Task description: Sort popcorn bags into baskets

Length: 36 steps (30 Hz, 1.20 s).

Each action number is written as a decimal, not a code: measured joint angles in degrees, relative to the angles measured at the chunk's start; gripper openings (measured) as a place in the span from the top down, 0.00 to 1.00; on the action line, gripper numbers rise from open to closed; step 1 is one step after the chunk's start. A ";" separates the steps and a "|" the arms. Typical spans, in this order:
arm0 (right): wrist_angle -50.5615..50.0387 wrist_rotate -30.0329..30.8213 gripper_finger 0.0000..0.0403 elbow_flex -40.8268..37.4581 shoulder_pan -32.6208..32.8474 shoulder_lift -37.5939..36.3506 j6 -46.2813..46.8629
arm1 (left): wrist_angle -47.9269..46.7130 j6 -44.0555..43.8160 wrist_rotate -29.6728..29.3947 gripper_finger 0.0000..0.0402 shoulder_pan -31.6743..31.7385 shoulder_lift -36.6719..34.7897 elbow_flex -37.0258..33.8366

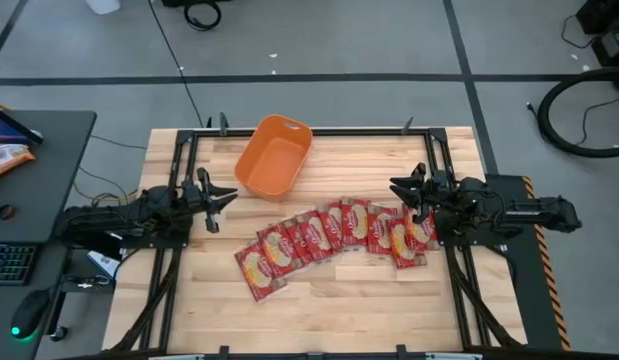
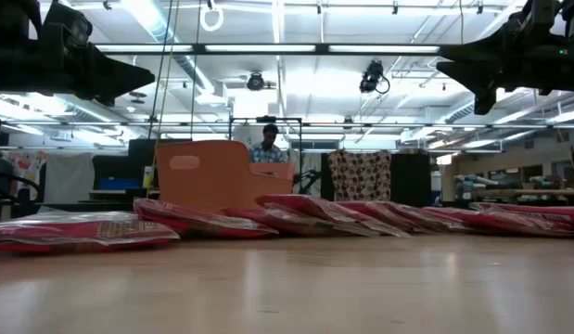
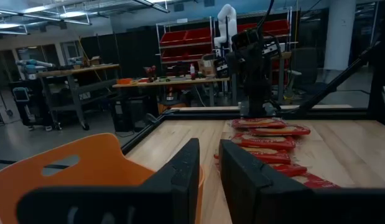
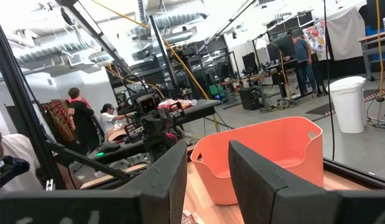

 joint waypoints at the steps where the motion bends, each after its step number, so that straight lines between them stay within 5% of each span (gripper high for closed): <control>1: 0.00 0.00 0.69 0.00 0.02 0.00 0.02 | 0.00 0.00 0.00 0.83 0.00 0.02 -0.01; 31: 0.02 0.00 0.69 0.00 0.02 0.00 0.01 | 0.00 0.01 -0.02 0.83 0.01 0.00 0.00; 36: 0.01 0.00 0.69 -0.01 0.01 0.00 0.02 | 5.86 14.75 0.74 0.83 0.13 0.00 -0.01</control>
